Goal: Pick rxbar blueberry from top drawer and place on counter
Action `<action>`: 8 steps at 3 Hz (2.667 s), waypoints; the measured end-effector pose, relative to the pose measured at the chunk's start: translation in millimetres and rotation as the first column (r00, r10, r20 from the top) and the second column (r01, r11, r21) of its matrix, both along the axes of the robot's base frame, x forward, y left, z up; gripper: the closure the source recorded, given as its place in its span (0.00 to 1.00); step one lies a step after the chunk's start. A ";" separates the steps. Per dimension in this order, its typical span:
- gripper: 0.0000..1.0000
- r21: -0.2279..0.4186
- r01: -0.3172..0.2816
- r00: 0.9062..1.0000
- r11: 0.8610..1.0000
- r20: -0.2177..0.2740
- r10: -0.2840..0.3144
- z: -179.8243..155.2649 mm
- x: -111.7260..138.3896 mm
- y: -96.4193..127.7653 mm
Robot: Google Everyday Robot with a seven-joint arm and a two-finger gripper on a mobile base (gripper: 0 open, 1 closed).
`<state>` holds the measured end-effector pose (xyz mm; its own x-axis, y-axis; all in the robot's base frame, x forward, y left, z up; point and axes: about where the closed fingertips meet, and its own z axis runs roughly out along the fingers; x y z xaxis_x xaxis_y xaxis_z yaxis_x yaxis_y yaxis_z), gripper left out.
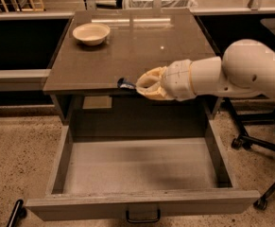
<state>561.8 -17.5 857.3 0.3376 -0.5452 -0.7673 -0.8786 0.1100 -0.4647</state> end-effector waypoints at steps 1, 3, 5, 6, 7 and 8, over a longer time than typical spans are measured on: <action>1.00 -0.031 -0.040 0.997 0.999 0.058 0.042 38.4 8.0 -2.8; 1.00 -0.082 0.018 0.995 0.996 0.094 -0.011 65.7 62.3 -8.1; 1.00 -0.116 0.146 0.981 0.982 0.142 -0.129 60.8 115.3 -8.6; 0.82 -0.115 0.152 0.980 0.982 0.146 -0.134 61.1 117.1 -8.6; 0.58 -0.115 0.152 0.980 0.982 0.146 -0.134 61.1 117.1 -8.6; 0.35 -0.115 0.152 0.980 0.982 0.146 -0.134 61.1 117.1 -8.5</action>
Offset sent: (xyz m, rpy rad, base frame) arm 0.0585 -0.0099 0.0905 -0.1298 -0.1280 0.0136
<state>678.9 -26.0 918.4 0.3462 -0.6842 -0.6419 -0.7852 0.1632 -0.5974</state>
